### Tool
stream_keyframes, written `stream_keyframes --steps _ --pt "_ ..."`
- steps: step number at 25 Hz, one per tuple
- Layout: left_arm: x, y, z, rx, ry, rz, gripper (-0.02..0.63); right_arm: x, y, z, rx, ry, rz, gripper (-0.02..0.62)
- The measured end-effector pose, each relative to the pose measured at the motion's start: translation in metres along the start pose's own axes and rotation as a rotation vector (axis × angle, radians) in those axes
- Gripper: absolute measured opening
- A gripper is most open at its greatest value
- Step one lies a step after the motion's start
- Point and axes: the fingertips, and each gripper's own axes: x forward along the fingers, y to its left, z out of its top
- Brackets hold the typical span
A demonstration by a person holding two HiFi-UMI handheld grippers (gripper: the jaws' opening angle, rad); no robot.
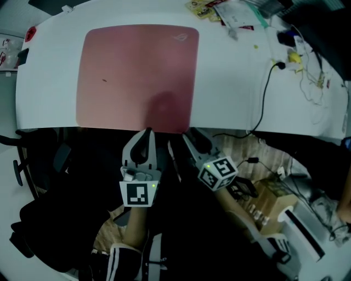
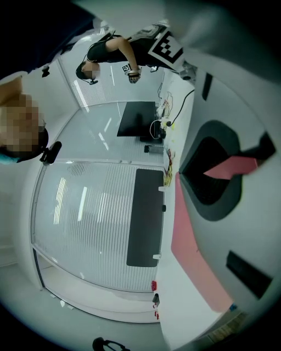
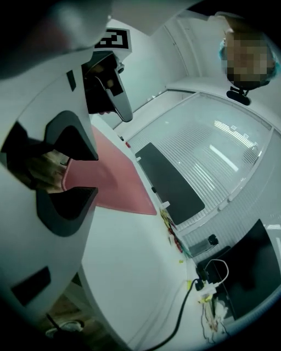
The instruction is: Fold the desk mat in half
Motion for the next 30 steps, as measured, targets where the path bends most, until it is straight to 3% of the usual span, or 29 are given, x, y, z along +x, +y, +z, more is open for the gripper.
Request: stream_keyframes --steps 7,15,19,26,30 --pt "0.003 -0.003 -0.021 -0.017 0.045 -0.004 0.002 0.014 -0.009 -0.04 0.073 0.112 0.003 0.167" --pt "0.01 -0.003 -0.03 -0.015 0.073 -0.011 0.002 0.018 -0.016 -0.049 0.092 0.122 -0.026 0.167" --pt "0.011 -0.003 -0.032 -0.014 0.07 -0.014 0.002 0.014 -0.025 -0.06 0.151 0.148 -0.045 0.167" --pt "0.007 -0.005 -0.039 -0.025 0.087 -0.008 0.002 0.028 -0.024 -0.054 0.266 0.115 0.044 0.167" --pt "0.001 -0.005 -0.04 -0.025 0.09 0.008 0.002 0.033 -0.02 -0.053 0.275 0.119 0.066 0.166"
